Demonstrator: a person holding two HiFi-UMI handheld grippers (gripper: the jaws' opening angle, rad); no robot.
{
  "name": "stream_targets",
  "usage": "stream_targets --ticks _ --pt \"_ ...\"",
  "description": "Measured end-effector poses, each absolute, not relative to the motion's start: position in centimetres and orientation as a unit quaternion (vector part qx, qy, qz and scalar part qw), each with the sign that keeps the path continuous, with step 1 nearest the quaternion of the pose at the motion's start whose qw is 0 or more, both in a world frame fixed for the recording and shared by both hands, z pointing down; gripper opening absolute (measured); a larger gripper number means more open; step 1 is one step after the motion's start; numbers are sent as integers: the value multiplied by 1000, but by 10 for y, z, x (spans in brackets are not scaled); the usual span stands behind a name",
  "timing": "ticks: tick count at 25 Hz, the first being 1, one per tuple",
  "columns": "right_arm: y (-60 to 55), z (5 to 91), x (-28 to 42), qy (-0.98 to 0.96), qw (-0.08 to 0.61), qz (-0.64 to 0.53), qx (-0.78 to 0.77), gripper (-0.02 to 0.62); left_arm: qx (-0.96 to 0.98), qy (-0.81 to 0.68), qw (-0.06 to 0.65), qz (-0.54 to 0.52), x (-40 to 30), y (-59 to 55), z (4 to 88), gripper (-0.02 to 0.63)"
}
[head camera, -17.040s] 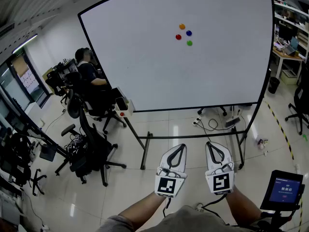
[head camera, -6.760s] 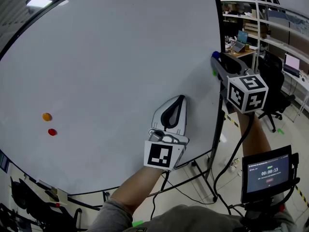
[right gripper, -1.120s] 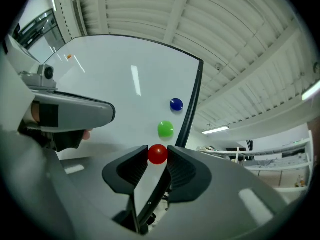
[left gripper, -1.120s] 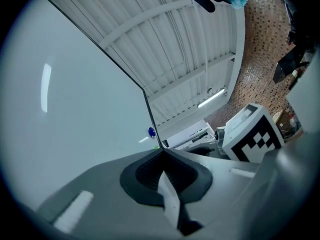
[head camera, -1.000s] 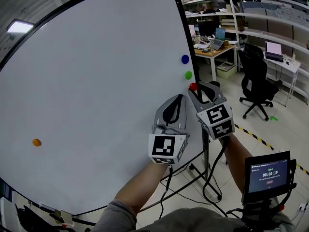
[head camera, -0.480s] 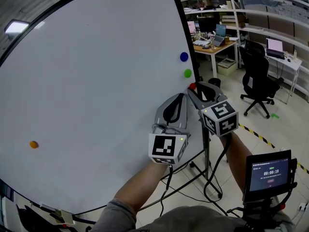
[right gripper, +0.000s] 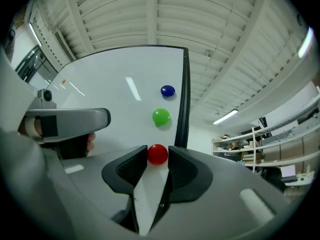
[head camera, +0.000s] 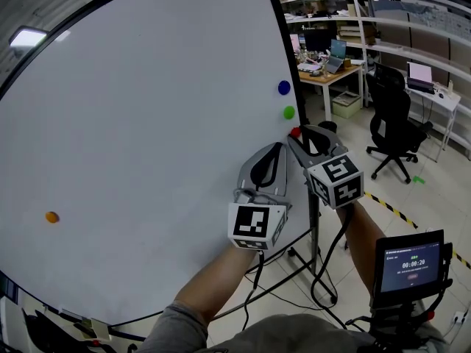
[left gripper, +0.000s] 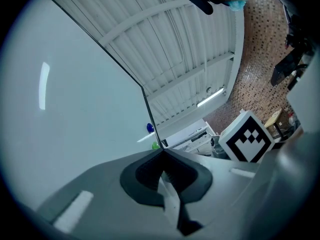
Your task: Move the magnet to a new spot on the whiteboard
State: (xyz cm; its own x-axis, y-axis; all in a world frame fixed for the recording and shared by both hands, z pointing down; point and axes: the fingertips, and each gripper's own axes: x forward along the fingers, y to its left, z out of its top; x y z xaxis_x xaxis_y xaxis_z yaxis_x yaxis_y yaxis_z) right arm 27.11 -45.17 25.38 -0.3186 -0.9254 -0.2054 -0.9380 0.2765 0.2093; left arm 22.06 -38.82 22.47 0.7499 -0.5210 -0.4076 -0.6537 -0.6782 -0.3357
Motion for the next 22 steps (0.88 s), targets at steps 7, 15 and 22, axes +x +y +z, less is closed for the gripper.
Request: stream_targets --ticks 7,15,22 --pt "-451 252 271 800 20 151 -580 183 -905 324 235 143 219 -389 224 -3" --pt "-425 242 235 782 -1 212 -586 132 -898 340 235 151 186 -383 227 -3" --pt "-393 208 180 787 12 263 -558 8 -877 384 247 150 141 -373 210 -3"
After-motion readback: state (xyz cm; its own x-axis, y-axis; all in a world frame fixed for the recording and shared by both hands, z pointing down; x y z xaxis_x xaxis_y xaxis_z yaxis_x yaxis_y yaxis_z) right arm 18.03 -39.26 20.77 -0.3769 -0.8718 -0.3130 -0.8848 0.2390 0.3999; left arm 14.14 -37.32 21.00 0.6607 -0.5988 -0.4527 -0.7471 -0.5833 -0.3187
